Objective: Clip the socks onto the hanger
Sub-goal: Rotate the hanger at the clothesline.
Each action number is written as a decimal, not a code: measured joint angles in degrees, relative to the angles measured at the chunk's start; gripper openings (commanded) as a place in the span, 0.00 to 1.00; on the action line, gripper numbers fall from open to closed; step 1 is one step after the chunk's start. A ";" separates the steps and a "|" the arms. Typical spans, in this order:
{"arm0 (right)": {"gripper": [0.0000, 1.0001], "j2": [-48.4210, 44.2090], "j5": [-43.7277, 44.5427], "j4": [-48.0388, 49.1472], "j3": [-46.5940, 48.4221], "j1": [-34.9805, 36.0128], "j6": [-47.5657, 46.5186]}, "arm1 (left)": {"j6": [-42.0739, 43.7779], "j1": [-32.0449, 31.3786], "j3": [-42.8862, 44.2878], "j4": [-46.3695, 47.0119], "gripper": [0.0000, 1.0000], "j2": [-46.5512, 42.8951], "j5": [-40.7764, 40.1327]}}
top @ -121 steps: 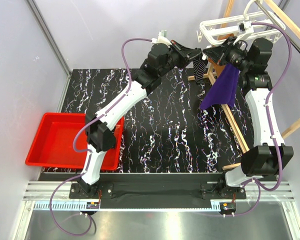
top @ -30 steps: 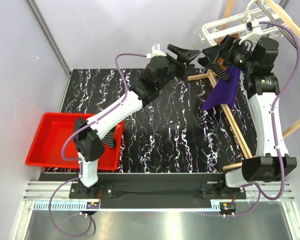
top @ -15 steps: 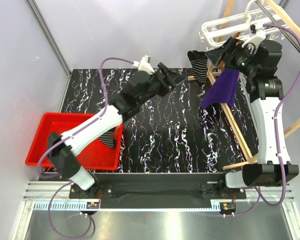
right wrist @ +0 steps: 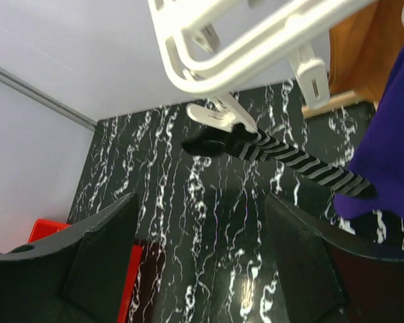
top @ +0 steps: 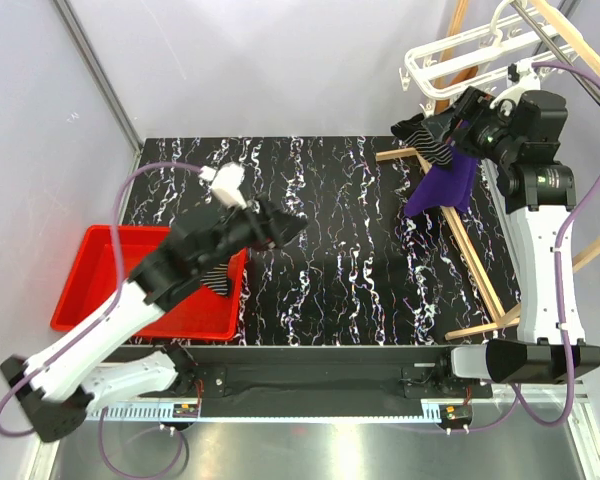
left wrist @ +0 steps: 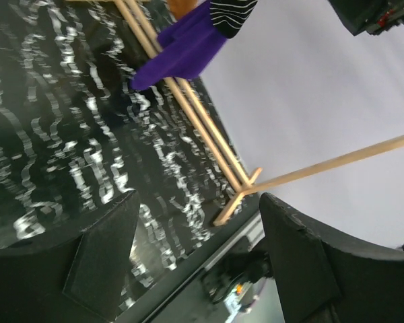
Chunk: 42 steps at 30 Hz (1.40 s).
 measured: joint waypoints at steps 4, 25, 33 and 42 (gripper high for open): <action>0.84 1.03 0.17 -5.44 0.28 0.00 0.98 | 1.22 0.02 -4.68 -5.97 0.80 -11.08 -2.80; 0.83 -1.62 0.17 -10.38 -2.60 0.02 1.09 | -4.72 0.13 -7.23 -15.58 0.77 -15.28 -6.38; 0.75 1.84 4.37 -7.69 -1.36 0.02 1.16 | 2.01 0.13 1.95 -3.58 0.73 -1.03 -6.64; 0.71 6.91 12.39 -7.32 6.10 1.46 -0.66 | 13.84 0.13 12.59 17.14 0.66 14.25 -6.56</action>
